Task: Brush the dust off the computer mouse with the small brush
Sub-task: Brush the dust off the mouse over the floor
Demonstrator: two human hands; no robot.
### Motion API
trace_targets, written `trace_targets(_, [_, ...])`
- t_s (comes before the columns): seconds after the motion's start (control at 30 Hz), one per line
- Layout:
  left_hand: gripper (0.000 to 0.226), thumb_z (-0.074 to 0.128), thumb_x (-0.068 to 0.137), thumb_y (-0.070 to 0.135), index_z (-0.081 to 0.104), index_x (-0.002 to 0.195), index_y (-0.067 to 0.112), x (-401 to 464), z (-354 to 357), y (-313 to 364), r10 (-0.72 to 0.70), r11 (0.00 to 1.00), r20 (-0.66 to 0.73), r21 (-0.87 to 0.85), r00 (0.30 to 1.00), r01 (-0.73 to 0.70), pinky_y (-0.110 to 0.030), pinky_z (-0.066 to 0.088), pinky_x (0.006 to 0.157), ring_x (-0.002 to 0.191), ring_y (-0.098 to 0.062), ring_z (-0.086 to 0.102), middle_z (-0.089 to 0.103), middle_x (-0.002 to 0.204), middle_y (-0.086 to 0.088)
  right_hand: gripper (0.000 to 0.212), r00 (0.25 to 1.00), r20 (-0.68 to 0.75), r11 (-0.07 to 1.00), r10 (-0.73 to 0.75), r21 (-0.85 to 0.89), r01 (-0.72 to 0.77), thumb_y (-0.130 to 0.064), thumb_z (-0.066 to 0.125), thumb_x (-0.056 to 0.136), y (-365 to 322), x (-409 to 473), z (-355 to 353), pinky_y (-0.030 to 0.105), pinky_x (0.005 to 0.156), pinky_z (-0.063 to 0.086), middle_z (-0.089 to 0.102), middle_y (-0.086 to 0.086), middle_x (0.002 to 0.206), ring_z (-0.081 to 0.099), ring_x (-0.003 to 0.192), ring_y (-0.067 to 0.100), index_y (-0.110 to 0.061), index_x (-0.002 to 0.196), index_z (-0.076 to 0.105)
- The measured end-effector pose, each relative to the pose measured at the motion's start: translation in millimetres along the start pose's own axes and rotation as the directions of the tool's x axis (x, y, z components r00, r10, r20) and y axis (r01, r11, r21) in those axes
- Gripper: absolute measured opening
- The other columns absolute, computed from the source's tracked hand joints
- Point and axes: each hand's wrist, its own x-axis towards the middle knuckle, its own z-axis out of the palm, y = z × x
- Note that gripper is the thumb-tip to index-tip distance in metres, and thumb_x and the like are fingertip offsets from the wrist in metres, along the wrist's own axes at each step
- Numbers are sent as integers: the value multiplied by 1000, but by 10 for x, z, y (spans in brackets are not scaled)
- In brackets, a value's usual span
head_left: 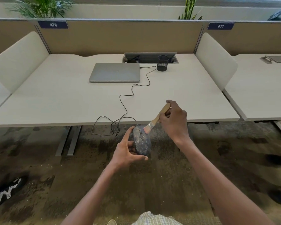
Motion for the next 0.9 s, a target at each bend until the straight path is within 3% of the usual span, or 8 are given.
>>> trace_targets(0.07, [134, 99, 59, 14, 15, 160, 35, -21, -8, -11, -1, 1000, 1, 4, 1000, 1, -48, 62, 91, 101, -23, 76, 74, 118, -13, 50, 1000, -18, 999, -14, -40, 13, -6, 67, 94, 25, -21, -34, 29, 71, 64, 69, 5, 89, 72, 76, 19, -6, 141, 51])
trace_targets(0.17, [134, 100, 59, 15, 14, 161, 33, -28, -19, -14, -2, 1000, -10, 12, 1000, 2, -46, 63, 89, 97, -22, 77, 75, 115, -11, 48, 999, -38, 1000, -11, 14, 12, -7, 67, 94, 19, -50, -56, 34, 73, 65, 74, 10, 95, 75, 79, 20, -8, 140, 52])
trace_targets(0.3, [134, 100, 59, 18, 14, 161, 32, -15, 11, 16, 13, 999, -31, 31, 999, -12, -37, 65, 84, 90, -19, 78, 76, 109, -6, 47, 1000, -23, 997, -16, 79, 18, -9, 69, 92, -47, -125, -16, 29, 72, 64, 76, 8, 91, 76, 76, 16, -10, 137, 54])
trace_targets(0.47, [136, 100, 58, 16, 13, 162, 29, 9, 41, 28, 12, 1000, -46, 25, 999, -11, -43, 64, 86, 91, -19, 78, 77, 107, -8, 46, 997, -11, 996, -74, 55, 75, -9, 71, 91, -74, -217, 43, 5, 61, 54, 75, 6, 91, 73, 74, 11, -11, 135, 55])
trace_targets(0.6, [136, 100, 58, 17, 14, 162, 29, 5, 61, 11, 26, 999, -54, 43, 998, -24, -32, 64, 85, 92, -13, 78, 75, 103, 0, 46, 988, -26, 987, -153, -62, 152, -8, 69, 92, -69, -244, 6, 23, 61, 61, 73, 5, 82, 70, 67, 13, -8, 136, 53])
trace_targets(0.77, [135, 101, 57, 20, 15, 161, 32, 25, 80, 30, 33, 997, -62, 66, 998, -29, -26, 64, 81, 86, -11, 78, 77, 106, -3, 47, 983, -53, 984, -177, -46, 174, -10, 70, 92, -121, -233, 13, 11, 60, 55, 71, 0, 79, 67, 64, 8, -9, 136, 54])
trace_targets(0.9, [134, 101, 57, 22, 16, 161, 32, 56, 88, 47, 45, 994, -61, 98, 997, -39, -13, 59, 73, 85, -9, 77, 78, 103, -1, 48, 985, -16, 984, -173, -45, 172, -9, 69, 93, -126, -252, 57, 22, 62, 61, 72, 4, 81, 70, 66, 11, -8, 138, 52])
